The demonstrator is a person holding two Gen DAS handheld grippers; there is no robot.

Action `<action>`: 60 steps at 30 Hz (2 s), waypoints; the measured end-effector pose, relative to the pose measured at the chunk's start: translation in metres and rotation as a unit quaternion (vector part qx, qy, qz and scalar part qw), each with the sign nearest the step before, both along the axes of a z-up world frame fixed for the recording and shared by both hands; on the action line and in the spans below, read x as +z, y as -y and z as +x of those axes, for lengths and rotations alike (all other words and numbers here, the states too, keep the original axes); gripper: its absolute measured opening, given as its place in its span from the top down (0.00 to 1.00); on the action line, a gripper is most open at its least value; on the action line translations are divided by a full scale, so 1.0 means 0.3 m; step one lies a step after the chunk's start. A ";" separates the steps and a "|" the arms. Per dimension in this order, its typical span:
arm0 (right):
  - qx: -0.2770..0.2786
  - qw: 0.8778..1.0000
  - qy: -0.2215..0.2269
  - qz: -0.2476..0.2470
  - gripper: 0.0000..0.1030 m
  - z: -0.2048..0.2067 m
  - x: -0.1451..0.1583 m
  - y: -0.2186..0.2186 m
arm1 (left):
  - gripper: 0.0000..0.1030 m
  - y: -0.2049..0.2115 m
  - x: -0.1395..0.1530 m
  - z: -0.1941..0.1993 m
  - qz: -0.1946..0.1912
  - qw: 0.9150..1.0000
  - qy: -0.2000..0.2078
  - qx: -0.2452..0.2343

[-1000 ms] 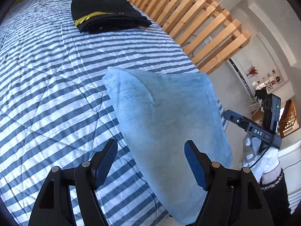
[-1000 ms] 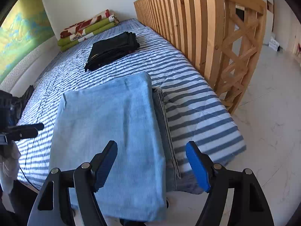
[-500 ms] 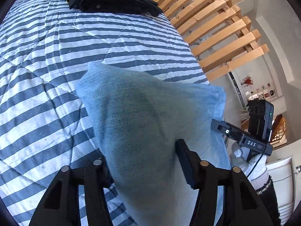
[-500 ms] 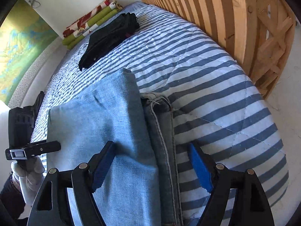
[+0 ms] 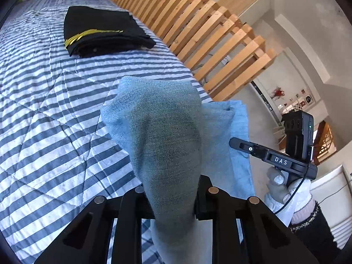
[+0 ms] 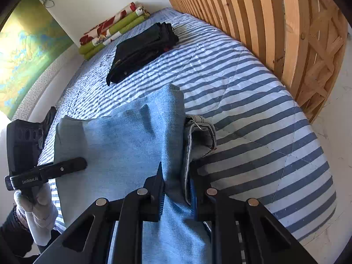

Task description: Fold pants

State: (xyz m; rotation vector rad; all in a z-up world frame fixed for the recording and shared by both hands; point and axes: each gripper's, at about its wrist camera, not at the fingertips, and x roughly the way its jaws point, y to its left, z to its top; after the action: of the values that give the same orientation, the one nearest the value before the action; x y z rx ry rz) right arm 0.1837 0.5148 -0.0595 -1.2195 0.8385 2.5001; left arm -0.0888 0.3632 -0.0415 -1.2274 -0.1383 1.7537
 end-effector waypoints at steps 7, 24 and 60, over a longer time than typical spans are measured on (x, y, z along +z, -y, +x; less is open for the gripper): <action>0.032 0.998 -0.049 -0.001 0.88 -0.027 0.207 0.145 | 0.81 0.278 0.213 -0.039 0.026 0.999 -0.007 0.029; 0.064 0.988 0.035 0.134 0.76 -0.576 0.035 0.368 | 0.51 0.809 -0.091 -0.492 -0.059 0.976 0.053 0.204; 0.112 0.991 0.034 0.062 0.32 -0.344 0.040 0.294 | 0.22 0.789 0.060 -0.165 -0.073 0.988 0.026 0.133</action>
State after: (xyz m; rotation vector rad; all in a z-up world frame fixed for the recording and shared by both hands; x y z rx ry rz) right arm 0.0804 0.4264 -0.0475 -1.4165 0.5482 2.6196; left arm -0.1383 0.1264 -0.0236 -1.4127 -0.2156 1.9920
